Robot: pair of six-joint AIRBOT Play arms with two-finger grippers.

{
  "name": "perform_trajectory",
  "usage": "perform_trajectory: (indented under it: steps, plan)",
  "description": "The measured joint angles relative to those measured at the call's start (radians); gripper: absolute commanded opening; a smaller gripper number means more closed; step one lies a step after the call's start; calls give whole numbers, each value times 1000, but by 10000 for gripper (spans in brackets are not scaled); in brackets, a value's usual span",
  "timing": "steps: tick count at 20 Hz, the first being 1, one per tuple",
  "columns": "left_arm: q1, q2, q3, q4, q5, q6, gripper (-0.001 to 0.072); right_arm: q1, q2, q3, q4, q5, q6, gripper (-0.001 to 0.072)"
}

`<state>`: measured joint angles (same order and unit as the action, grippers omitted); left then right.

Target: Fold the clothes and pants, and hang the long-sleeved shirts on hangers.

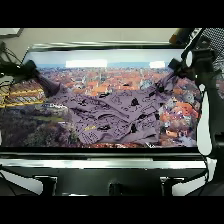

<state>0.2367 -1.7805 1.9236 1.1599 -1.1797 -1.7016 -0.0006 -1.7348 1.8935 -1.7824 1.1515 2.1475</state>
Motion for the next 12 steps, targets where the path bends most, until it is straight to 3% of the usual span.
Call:
perform_trajectory:
  steps: [1,2,6,10,12]
  plan:
    - [-2,-13,0,-29,-21,0,573,-2,-5,0,11,37,-68,330]
    - [0,-19,0,-51,-45,0,607,-6,-2,0,15,77,-145,397]
    - [38,26,-18,-65,-170,14,608,-113,88,-63,114,196,-361,386]
    - [109,175,-226,-34,-234,51,607,-269,275,-373,336,251,-507,393]
    - [131,287,-426,-58,-204,70,608,-305,367,-590,447,246,-558,525]
